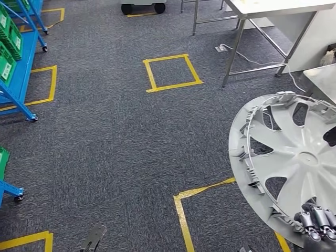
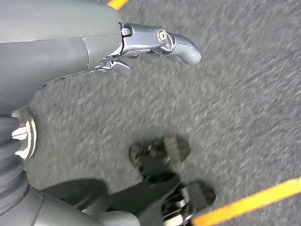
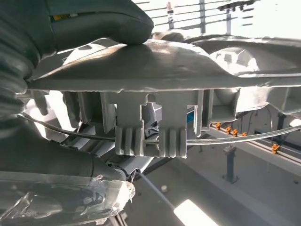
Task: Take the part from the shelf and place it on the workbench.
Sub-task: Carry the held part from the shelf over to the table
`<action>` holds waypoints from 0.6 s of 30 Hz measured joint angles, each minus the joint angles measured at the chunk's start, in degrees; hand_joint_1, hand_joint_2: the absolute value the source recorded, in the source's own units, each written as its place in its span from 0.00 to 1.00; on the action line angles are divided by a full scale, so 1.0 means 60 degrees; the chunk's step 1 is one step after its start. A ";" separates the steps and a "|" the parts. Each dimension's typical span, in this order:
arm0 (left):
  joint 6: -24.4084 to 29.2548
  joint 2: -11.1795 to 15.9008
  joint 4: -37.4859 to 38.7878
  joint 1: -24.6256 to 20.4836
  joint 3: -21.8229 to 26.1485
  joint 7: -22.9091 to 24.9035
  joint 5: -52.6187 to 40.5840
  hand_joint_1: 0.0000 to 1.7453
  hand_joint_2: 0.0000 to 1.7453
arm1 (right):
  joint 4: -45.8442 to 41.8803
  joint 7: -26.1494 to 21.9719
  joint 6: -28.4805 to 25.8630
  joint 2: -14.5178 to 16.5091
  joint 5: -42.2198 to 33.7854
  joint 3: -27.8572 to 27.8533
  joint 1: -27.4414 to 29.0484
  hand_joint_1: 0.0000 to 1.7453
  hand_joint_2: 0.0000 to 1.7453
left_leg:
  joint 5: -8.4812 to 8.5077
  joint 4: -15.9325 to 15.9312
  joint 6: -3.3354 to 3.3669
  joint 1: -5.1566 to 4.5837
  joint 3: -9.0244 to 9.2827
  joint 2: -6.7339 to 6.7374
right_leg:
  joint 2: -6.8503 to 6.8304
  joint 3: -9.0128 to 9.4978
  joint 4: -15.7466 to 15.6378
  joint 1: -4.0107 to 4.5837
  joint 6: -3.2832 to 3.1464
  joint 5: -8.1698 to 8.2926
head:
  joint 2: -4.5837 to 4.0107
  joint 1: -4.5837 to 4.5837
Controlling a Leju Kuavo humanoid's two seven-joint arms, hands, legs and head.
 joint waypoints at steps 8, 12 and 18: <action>-0.0033 0.0008 0.0000 0.0071 -0.0004 -0.0018 -0.0015 0.00 1.00 | 0.0014 -0.0171 0.0000 0.0004 0.0001 -0.0005 -0.0032 1.00 1.00 | -0.0198 -0.0019 0.0061 -0.0121 0.0235 0.1055 | -0.1286 -0.0312 0.1000 0.0063 0.0013 -0.0295 | 0.0000 0.0119; -0.0024 0.0006 0.0000 0.0047 -0.0009 -0.0016 -0.0021 0.00 1.00 | 0.0012 -0.0315 0.0000 0.0074 0.0003 -0.0038 -0.0042 1.00 1.00 | -0.0382 -0.0023 -0.0146 -0.0181 0.0415 0.1357 | -0.1486 0.0427 -0.0162 0.0153 -0.0218 -0.0083 | 0.0000 0.0072; -0.0004 -0.0005 -0.0007 0.0034 -0.0024 -0.0016 -0.0021 0.00 1.00 | 0.0002 -0.0393 0.0000 0.0209 0.0005 -0.0119 -0.0035 1.00 1.00 | -0.1274 0.2037 -0.0380 -0.0100 -0.0683 0.0567 | -0.0884 0.0583 -0.0219 0.0069 -0.0518 -0.0204 | 0.0000 -0.0038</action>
